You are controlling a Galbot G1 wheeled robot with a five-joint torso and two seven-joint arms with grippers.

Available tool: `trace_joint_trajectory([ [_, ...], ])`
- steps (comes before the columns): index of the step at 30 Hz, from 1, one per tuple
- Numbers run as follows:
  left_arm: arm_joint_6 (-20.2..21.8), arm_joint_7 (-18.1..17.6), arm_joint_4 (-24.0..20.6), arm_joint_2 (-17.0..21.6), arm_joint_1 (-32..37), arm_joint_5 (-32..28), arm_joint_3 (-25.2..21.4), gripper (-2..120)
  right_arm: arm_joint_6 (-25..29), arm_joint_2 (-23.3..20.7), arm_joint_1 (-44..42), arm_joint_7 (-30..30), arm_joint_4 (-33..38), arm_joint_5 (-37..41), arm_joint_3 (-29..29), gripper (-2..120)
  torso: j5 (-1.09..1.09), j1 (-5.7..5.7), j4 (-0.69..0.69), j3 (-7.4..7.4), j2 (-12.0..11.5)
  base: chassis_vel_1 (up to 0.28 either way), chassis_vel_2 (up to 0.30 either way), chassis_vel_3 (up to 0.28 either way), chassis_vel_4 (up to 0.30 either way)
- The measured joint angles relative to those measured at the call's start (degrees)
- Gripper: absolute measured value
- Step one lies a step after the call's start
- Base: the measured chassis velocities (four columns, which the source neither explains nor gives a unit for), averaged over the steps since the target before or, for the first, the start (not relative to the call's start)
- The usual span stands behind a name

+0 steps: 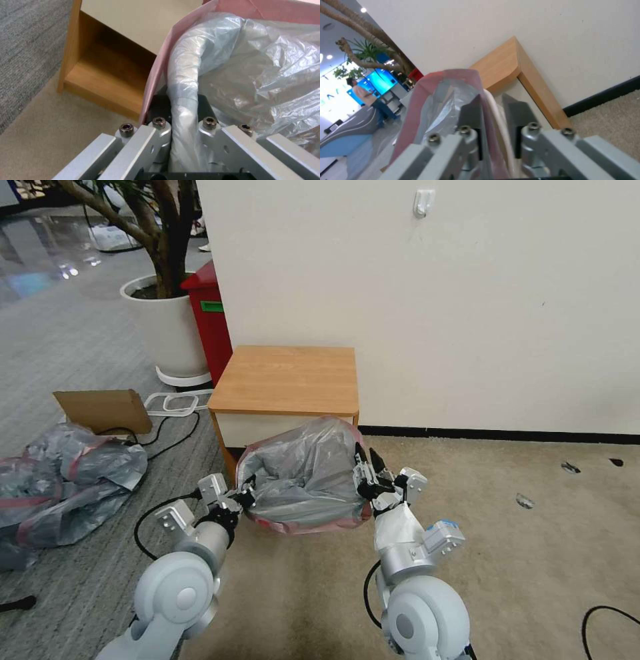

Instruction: Pick up the garbage bag from the table and place it over the trash can.

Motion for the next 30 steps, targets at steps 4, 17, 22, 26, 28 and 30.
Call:
trace_joint_trajectory([
  [4,0.01,-0.04,0.15,-0.38,-0.03,0.0,0.37,5,0.41,0.23,0.27,-0.16,-0.12,-0.02,0.19,0,0.0,0.0,0.0,0.0,0.0,0.0,0.0,0.0,0.0],
  [17,0.12,0.14,-0.53,-0.04,1.14,0.04,0.24,5,-0.5,-1.47,3.0,0.03,-0.14,0.74,2.49,0,0.0,0.0,0.0,0.0,0.0,0.0,0.0,0.0,0.0],
  [22,0.32,0.31,-1.17,-0.11,1.78,0.03,0.29,5,-2.04,-3.37,3.82,0.83,-0.04,1.96,3.17,0,0.0,0.0,0.0,0.0,0.0,0.0,0.0,0.0,0.0],
  [26,0.92,0.67,-1.92,-0.12,2.57,-0.08,0.2,5,-4.04,-5.76,4.73,2.11,0.2,3.79,3.56,0,0.01,0.0,0.0,0.0,0.0,0.0,0.0,0.0,0.0],
  [28,1.26,1.37,-2.43,-0.08,3.36,-0.11,-0.01,5,-5.94,-7.88,5.8,2.76,0.46,5.79,4.1,0,0.01,0.0,-0.01,0.0,0.0,0.0,0.0,0.0,0.0],
  [30,1.48,1.99,-2.68,-0.07,3.92,-0.09,-0.2,5,-7.22,-9.23,6.49,3.22,0.5,6.7,4.38,0,0.01,0.0,0.0,0.0,0.0,0.0,0.0,0.0,0.0],
])
